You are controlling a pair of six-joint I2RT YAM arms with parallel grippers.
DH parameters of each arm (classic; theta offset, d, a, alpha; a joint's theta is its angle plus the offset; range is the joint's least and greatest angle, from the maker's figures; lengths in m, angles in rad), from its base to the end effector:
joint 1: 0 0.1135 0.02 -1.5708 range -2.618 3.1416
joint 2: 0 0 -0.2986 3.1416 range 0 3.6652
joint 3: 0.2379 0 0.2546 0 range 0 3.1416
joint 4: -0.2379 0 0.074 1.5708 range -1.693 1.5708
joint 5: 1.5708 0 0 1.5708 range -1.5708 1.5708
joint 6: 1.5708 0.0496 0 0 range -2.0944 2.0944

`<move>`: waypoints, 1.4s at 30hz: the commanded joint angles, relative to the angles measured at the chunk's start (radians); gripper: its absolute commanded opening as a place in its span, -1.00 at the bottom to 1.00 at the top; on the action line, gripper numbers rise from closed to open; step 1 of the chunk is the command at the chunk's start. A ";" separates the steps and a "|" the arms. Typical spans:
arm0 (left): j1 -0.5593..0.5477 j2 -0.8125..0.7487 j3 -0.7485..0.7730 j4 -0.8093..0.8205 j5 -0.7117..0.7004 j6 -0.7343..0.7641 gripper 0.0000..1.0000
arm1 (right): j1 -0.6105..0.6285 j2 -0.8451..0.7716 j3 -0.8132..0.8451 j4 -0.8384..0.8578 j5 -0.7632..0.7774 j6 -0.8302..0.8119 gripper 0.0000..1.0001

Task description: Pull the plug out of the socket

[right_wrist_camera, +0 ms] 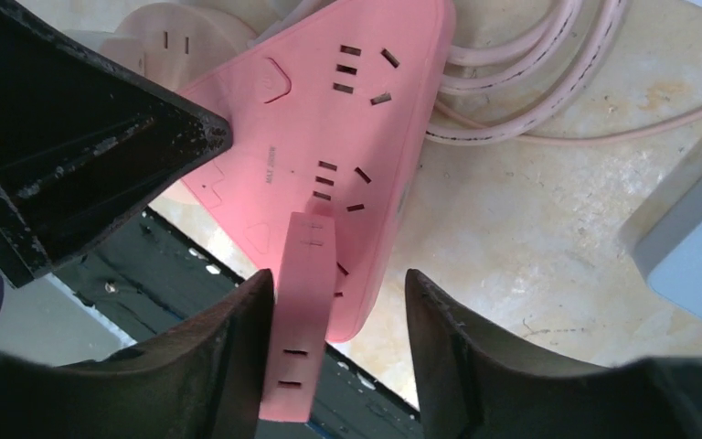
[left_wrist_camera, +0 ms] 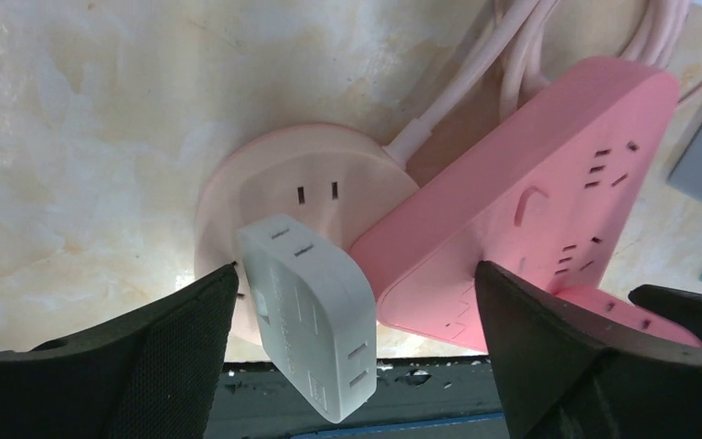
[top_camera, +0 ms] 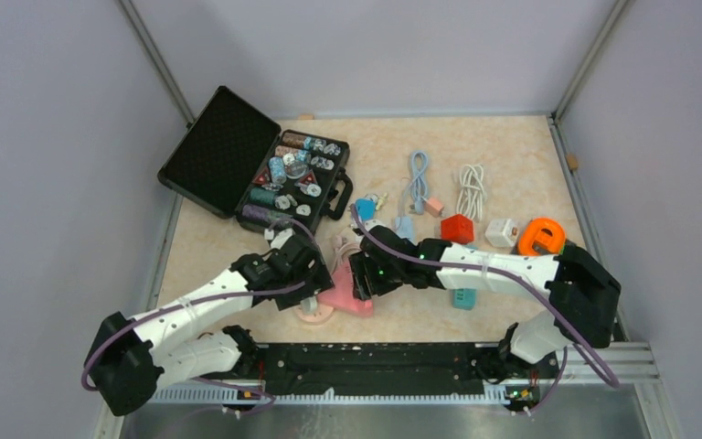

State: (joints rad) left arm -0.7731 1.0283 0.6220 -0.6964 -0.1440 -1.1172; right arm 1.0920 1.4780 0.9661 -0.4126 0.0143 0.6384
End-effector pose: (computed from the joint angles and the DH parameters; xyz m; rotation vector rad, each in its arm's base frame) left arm 0.1283 -0.1153 0.2167 -0.5124 2.6753 -0.4113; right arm 0.1443 0.2765 0.2433 -0.5863 2.5689 0.6595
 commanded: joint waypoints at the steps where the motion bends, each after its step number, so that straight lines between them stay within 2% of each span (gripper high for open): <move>1: -0.018 0.025 -0.032 -0.040 -0.032 -0.006 0.97 | 0.017 0.030 0.056 -0.005 0.031 -0.002 -0.01; 8: -0.029 0.018 -0.053 -0.002 -0.007 -0.001 0.92 | 0.016 0.011 0.038 0.012 0.039 0.024 -0.53; 11: -0.034 0.036 -0.056 -0.006 -0.003 0.008 0.77 | 0.016 -0.002 0.027 0.027 0.037 0.035 -0.73; 15: -0.042 0.053 -0.089 -0.002 0.015 0.004 0.69 | 0.014 -0.004 0.011 0.068 -0.008 0.047 -1.00; 22: -0.048 0.017 -0.150 0.028 0.023 -0.013 0.40 | -0.005 0.031 0.031 0.094 -0.065 0.064 -1.00; 33: -0.050 0.075 -0.176 0.099 0.057 0.022 0.29 | -0.111 -0.017 -0.024 0.256 -0.233 0.151 -1.00; 37: -0.049 0.085 -0.176 0.103 0.052 0.023 0.26 | -0.110 -0.010 -0.036 0.265 -0.216 0.124 -1.00; 42: -0.049 0.097 -0.182 0.113 0.055 0.013 0.25 | -0.072 0.033 -0.008 0.125 -0.026 0.046 -1.00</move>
State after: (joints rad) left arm -0.8059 1.0164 0.5385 -0.5434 -0.1463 -1.1244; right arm 0.9741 1.4754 0.9279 -0.3328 -0.1120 0.7181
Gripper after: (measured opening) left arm 0.670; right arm 0.202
